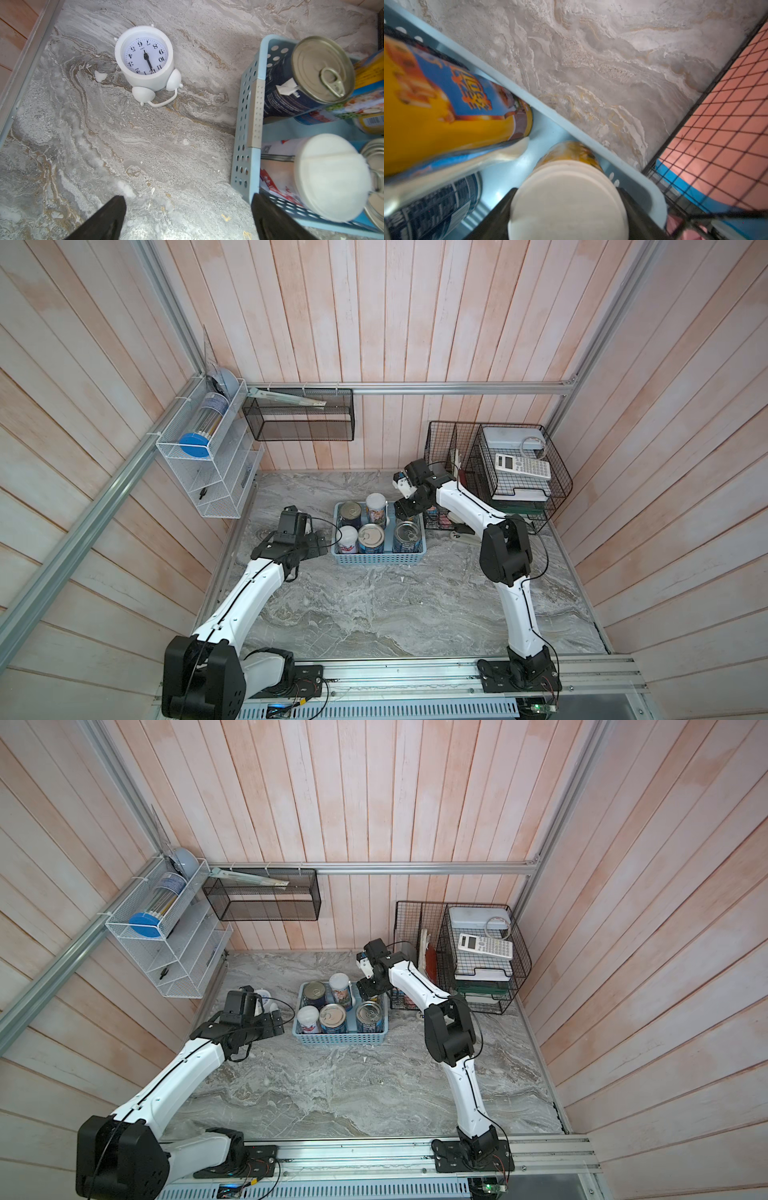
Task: Put the canned food in the basket
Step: Place the canned food in the basket.
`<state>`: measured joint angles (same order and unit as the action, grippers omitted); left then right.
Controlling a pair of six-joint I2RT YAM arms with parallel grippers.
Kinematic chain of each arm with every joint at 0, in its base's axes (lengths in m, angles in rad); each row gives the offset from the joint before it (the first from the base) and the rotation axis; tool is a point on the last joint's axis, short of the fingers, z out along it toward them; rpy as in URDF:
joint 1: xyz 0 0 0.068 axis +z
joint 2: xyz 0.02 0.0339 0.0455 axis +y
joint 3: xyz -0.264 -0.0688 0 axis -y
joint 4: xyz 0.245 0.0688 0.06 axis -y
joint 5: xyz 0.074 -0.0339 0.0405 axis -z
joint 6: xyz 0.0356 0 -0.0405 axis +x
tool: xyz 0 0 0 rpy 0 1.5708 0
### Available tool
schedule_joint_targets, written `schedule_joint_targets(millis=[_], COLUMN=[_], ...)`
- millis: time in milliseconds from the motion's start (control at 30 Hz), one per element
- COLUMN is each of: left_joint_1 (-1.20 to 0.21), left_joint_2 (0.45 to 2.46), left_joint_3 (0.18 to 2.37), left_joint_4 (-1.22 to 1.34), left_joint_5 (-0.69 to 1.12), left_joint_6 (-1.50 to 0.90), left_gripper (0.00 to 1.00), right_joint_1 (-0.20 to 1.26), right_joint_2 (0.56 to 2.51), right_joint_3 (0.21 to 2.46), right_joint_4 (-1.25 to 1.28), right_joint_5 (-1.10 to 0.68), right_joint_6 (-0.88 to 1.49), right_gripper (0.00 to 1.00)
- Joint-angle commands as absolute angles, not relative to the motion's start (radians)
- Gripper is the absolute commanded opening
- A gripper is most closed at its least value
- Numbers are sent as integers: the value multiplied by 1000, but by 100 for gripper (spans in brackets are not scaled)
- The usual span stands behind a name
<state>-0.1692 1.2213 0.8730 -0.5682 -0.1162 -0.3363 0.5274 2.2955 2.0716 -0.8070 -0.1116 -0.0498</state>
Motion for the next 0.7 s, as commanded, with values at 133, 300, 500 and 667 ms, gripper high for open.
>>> schedule_joint_targets(millis=[133,300,500,667], left_joint_1=[-163,-163,-161,-162], left_joint_2=[1233,1233,1238,1238], left_joint_3=[859,860,859,859], left_joint_4=[-562,-561,-561,-561], left_joint_5=[-105,-103,-101,-96], left_joint_6=[-328,-326,-324,-325], left_gripper=[100,100,100,100], right_joint_1=[506,502,499,497], right_joint_2=[2366,2388,2397,2407], right_joint_3=[2200,2222,2223,2222], right_joint_4=[-887,-904,-905,-909], right_joint_5=[-124,-116,-89,-68], right_joint_6=[-41,-40,-32,-28], right_gripper=[30,36,58,66])
